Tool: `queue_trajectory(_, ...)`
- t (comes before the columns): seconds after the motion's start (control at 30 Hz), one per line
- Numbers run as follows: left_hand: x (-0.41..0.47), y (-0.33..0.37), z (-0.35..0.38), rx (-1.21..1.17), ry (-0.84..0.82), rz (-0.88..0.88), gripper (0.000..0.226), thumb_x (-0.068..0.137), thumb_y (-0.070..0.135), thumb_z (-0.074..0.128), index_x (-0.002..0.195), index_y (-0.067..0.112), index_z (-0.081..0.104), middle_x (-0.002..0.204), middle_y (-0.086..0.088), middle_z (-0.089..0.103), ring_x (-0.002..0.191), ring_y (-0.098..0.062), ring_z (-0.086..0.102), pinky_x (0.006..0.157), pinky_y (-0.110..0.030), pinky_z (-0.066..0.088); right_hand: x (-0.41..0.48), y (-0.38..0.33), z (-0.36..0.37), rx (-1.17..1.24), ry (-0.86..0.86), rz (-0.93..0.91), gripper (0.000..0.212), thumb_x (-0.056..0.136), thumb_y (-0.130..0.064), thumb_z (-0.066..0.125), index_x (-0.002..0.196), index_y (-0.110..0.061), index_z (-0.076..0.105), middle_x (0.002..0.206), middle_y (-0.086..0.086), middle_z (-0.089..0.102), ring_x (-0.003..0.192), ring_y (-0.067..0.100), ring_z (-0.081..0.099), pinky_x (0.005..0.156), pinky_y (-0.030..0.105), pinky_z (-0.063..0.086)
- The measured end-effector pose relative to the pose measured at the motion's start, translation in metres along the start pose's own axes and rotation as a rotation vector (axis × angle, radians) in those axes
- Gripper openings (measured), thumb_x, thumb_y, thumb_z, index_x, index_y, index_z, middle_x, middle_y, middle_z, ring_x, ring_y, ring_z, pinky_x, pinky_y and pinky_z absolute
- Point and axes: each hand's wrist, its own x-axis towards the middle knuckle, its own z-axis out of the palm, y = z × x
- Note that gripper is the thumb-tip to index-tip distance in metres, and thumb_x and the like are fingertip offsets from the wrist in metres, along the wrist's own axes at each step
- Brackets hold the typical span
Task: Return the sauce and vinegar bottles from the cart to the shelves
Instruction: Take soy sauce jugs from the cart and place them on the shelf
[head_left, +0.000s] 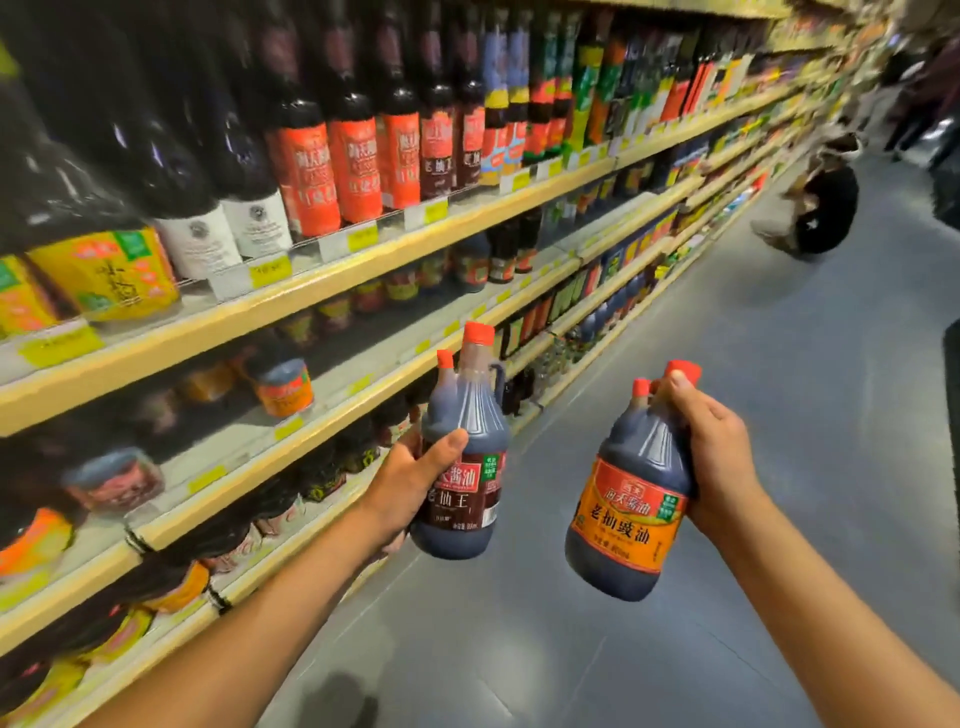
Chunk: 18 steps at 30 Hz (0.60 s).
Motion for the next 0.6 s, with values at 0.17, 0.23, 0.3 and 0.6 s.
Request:
queue_trajectory(0.17,-0.007,-0.003,-0.038,-0.007,0.235,0.034,0.116,0.035,0.079,0.085,0.132,0.022,0.057,0.117,-0.009,0.074,0.107,-0.028,0.072,0.1,-0.052,0.053,0.041,0.006,0.061,0.001,-0.273,-0.007,0.036,0.086,-0.045,0.066,0.083,-0.009,0.066,0.077,0.014,0.069,0.067,0.027,0.066,0.066,0.036,0.055)
queue_trajectory(0.23,-0.017,-0.005,-0.046,-0.034,0.341,0.034,0.118,0.035,0.077,0.087,0.131,0.016,0.057,0.115,-0.011,0.075,0.105,-0.029,0.072,0.098,-0.051,0.055,0.053,0.008,0.085,0.006,-0.385,0.003,0.036,0.083,-0.047,0.068,0.08,-0.012,0.066,0.079,0.017,0.067,0.07,0.029,0.064,0.069,0.038,0.053)
queue_trajectory(0.3,-0.027,-0.009,-0.051,-0.083,0.443,0.041,0.104,0.043,0.069,0.088,0.126,0.014,0.06,0.112,-0.013,0.076,0.104,-0.032,0.072,0.098,-0.051,0.055,0.063,0.011,0.108,0.008,-0.485,0.012,0.033,0.089,-0.042,0.065,0.08,-0.01,0.064,0.076,0.014,0.066,0.067,0.025,0.063,0.067,0.035,0.053)
queue_trajectory(0.6,-0.073,-0.03,-0.058,-0.23,0.776,0.071,0.072,0.066,0.054,0.083,0.125,0.019,0.061,0.107,-0.007,0.078,0.1,-0.028,0.074,0.092,-0.049,0.057,0.072,0.034,0.183,-0.028,-0.802,0.087,0.03,0.094,-0.036,0.064,0.072,-0.016,0.068,0.074,0.01,0.069,0.07,0.024,0.065,0.07,0.034,0.052)
